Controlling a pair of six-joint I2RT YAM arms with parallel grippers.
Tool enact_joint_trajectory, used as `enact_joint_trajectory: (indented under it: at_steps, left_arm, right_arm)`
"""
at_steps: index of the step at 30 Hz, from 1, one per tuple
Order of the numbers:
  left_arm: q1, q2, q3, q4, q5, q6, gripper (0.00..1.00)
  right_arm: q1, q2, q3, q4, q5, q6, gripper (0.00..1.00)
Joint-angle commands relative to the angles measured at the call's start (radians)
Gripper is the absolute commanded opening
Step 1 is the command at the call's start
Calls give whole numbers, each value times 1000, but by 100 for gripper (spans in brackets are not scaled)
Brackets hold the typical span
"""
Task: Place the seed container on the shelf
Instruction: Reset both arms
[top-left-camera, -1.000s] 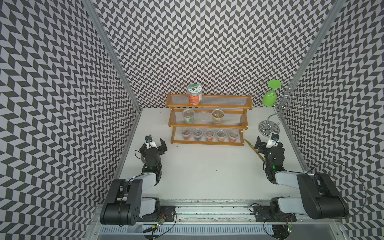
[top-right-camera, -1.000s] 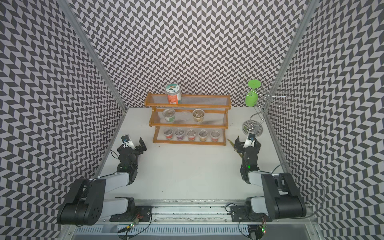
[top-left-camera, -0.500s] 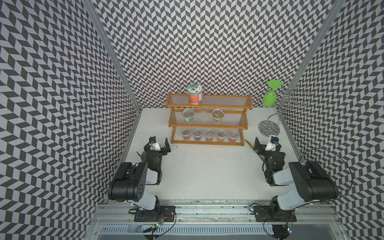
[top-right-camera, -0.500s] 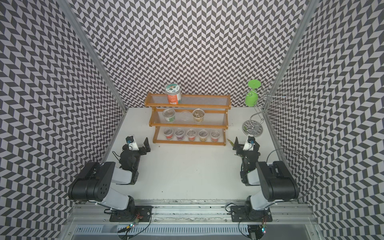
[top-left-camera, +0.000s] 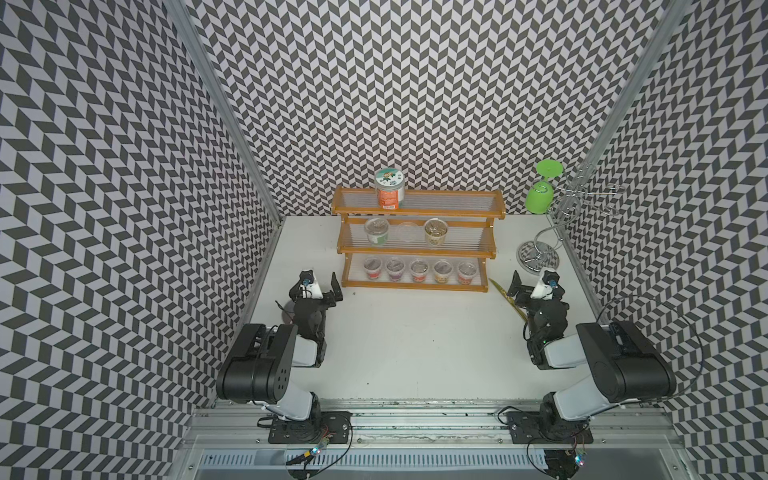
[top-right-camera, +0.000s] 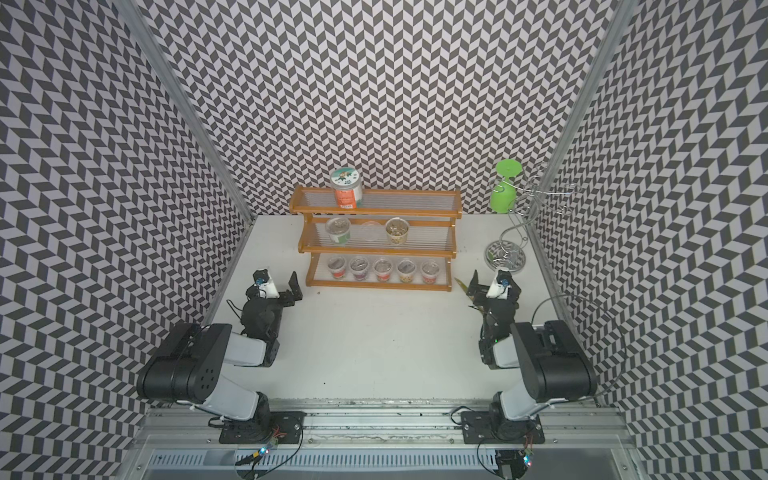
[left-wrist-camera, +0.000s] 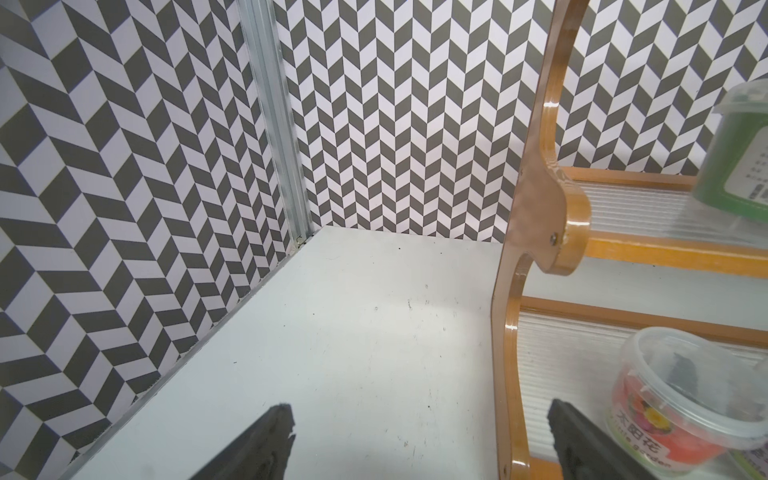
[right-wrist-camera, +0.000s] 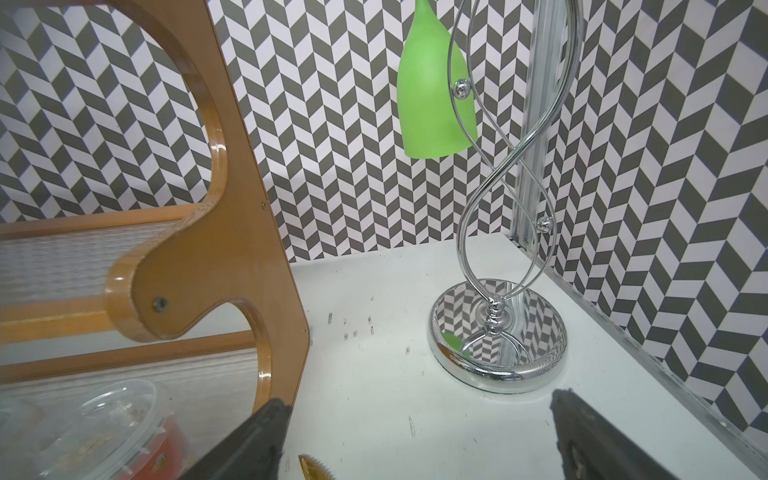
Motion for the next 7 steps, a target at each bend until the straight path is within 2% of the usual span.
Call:
enact_joint_trajectory:
  at_steps: [1,7]
  left_arm:
    - [3,2,26,-15,-5,9,100]
    - [11,-1,25,-17,8,7,100]
  right_arm:
    - [5,9,-6,55,15,2,100]
    - [5,9,-5,55,14,2,99]
